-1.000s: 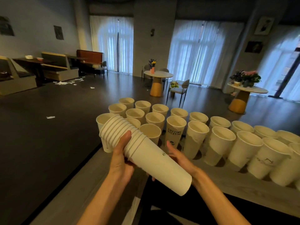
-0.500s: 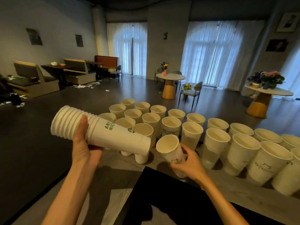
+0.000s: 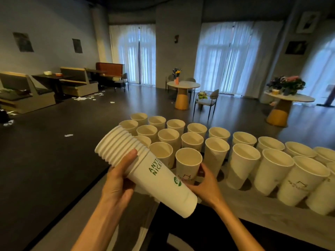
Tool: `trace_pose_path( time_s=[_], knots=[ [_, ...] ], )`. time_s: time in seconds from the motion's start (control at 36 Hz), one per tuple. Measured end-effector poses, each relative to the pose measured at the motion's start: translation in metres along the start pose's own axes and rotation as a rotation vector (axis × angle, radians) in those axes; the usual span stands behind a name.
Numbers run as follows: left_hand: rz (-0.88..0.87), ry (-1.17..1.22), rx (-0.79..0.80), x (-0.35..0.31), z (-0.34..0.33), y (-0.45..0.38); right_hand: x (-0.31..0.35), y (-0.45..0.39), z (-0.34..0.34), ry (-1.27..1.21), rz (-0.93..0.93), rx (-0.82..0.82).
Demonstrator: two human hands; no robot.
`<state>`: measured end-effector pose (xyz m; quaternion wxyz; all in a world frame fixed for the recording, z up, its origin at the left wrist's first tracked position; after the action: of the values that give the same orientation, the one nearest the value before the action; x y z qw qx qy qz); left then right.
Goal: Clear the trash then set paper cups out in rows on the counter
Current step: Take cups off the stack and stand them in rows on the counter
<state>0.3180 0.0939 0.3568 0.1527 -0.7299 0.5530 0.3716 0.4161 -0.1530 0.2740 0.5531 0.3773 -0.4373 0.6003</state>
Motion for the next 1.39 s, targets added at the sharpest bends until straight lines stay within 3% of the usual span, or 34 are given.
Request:
trace_pose_path(
  time_s=[0.08, 0.14, 0.25, 0.31, 0.47, 0.72, 0.81, 0.92, 0.97, 1.14, 1.39],
  knots=[
    [0.098, -0.007, 0.073, 0.018, -0.016, -0.003, -0.004, 0.012, 0.018, 0.061, -0.045, -0.057],
    [0.182, 0.012, 0.127, 0.033, -0.029, -0.002, -0.002, 0.022, 0.030, -0.035, -0.096, -0.099],
    [0.336, -0.018, 0.244, 0.069, -0.052, 0.002, 0.019, 0.053, 0.028, -0.385, -0.388, 0.196],
    [0.361, -0.072, 0.293, 0.079, -0.060, 0.005, 0.023, 0.065, 0.030, -0.521, -0.405, 0.314],
    [0.326, -0.107, 0.370, 0.094, -0.071, 0.002, 0.018, 0.085, 0.034, -0.429, -0.341, 0.453],
    [0.142, -0.011, 0.296, 0.058, -0.062, -0.012, 0.024, 0.076, 0.071, 0.185, -0.040, 0.096],
    [0.072, 0.093, 0.313, 0.028, -0.064, -0.012, 0.012, 0.074, 0.084, 0.223, -0.007, -0.018],
    [0.000, 0.134, 0.449, 0.002, -0.074, 0.000, -0.005, 0.063, 0.099, 0.196, -0.008, -0.130],
    [-0.003, 0.124, 0.383, -0.005, -0.071, -0.001, -0.013, 0.056, 0.101, 0.107, -0.053, -0.186],
    [0.079, 0.294, 0.286, -0.004, -0.048, -0.013, -0.020, 0.032, 0.089, -0.032, -0.100, -0.210],
    [0.153, 0.235, 0.293, 0.027, -0.050, 0.010, -0.023, 0.027, 0.074, 0.010, -0.107, -0.077]
  ],
)
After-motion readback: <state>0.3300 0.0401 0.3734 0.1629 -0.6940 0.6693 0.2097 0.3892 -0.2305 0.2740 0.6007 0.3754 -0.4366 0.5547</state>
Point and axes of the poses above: each hand's wrist, its own y-axis away from the middle knuckle, its own z-axis out of the back of the hand, x = y × z, the point moved 6 cm from there along -y, towards the middle knuckle, and after that the axes turned 3 degrees about -x, right-handed, at the moved point
